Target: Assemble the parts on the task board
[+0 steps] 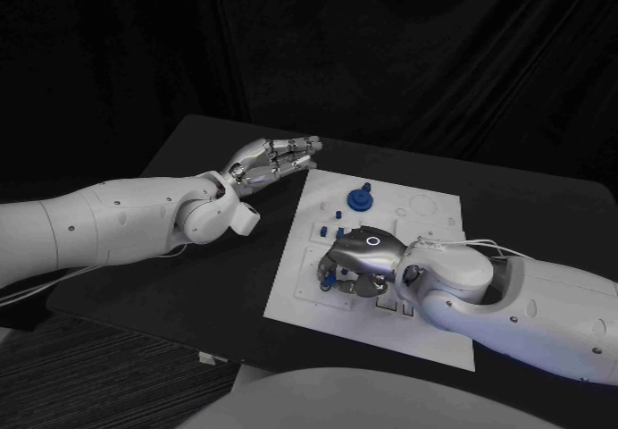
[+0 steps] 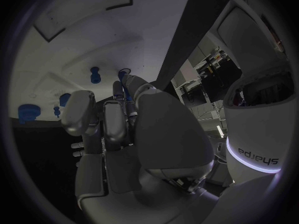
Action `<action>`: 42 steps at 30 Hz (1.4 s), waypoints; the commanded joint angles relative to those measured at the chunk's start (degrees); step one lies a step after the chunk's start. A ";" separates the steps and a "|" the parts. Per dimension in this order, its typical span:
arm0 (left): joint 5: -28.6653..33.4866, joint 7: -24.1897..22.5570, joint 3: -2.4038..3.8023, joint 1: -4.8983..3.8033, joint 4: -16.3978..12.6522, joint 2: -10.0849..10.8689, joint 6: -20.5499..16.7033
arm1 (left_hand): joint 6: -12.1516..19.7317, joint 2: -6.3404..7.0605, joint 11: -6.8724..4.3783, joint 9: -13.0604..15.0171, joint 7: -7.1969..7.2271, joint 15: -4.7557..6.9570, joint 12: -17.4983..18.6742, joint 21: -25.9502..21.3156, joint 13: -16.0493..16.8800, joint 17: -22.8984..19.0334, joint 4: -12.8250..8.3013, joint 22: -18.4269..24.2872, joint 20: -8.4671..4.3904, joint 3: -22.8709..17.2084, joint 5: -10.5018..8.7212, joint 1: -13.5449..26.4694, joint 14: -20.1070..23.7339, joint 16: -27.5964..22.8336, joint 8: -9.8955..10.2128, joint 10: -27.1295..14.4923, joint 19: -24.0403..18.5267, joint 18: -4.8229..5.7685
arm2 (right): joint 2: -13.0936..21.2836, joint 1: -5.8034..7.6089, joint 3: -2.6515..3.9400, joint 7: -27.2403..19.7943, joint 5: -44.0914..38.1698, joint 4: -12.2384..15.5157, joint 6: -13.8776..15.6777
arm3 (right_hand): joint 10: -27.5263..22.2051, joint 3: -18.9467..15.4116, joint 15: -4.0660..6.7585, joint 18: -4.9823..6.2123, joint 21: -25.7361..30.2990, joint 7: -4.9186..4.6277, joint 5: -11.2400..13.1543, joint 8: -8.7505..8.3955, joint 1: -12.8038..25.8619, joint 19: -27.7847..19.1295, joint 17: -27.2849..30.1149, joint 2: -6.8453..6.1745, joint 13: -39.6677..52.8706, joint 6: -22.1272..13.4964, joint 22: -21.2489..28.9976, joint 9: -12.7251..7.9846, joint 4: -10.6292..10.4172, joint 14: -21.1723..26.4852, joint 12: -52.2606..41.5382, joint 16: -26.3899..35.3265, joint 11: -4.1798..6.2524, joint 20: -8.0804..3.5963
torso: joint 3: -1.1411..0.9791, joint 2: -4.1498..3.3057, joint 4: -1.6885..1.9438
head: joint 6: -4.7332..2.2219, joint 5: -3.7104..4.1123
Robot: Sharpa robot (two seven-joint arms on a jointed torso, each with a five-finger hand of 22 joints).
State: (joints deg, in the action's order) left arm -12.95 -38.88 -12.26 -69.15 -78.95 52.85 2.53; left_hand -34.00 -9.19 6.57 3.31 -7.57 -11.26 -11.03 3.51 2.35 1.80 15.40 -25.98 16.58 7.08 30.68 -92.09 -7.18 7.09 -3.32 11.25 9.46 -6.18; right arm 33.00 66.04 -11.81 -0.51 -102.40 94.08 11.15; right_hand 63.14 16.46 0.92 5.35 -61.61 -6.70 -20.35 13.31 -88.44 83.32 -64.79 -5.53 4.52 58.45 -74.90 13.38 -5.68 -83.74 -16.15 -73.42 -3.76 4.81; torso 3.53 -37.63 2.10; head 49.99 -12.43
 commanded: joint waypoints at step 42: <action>0.37 -4.97 0.05 0.28 0.52 -0.56 2.39 | -0.26 0.03 0.26 0.02 -0.32 -0.09 0.28 -0.15 -0.06 -0.04 0.16 -0.22 0.19 -0.63 0.40 -0.60 0.42 -0.26 -0.12 -0.54 -0.01 -0.71 | 0.01 -1.11 -0.06 1.40 -0.63 -0.35 -2.16 | 0.48 1.27 -0.41 0.01 1.75 -1.10 0.19 -1.24 0.81 -1.20 1.24 -0.38 -0.06 -0.49 -8.00 1.61 0.60 0.77 0.70 1.23 -0.42 0.29 | 0.00 0.02 0.02 | 0.01 -0.04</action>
State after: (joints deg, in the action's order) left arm -12.95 -38.88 -12.27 -68.95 -78.34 52.40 4.02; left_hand -34.20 -9.19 6.77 3.30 -7.78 -11.27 -11.03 3.51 2.33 1.81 15.56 -26.06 16.58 6.93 30.90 -92.09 -7.19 7.09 -3.32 11.05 9.46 -6.17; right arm 32.92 65.12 -11.79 -0.39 -102.48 93.81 10.42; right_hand 63.34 17.36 0.47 5.37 -60.05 -7.33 -20.29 12.46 -88.15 82.49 -63.60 -6.05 4.39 57.97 -74.92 15.32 -4.98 -83.30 -15.75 -72.54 -3.98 5.22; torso 3.53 -37.60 2.11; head 49.99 -12.43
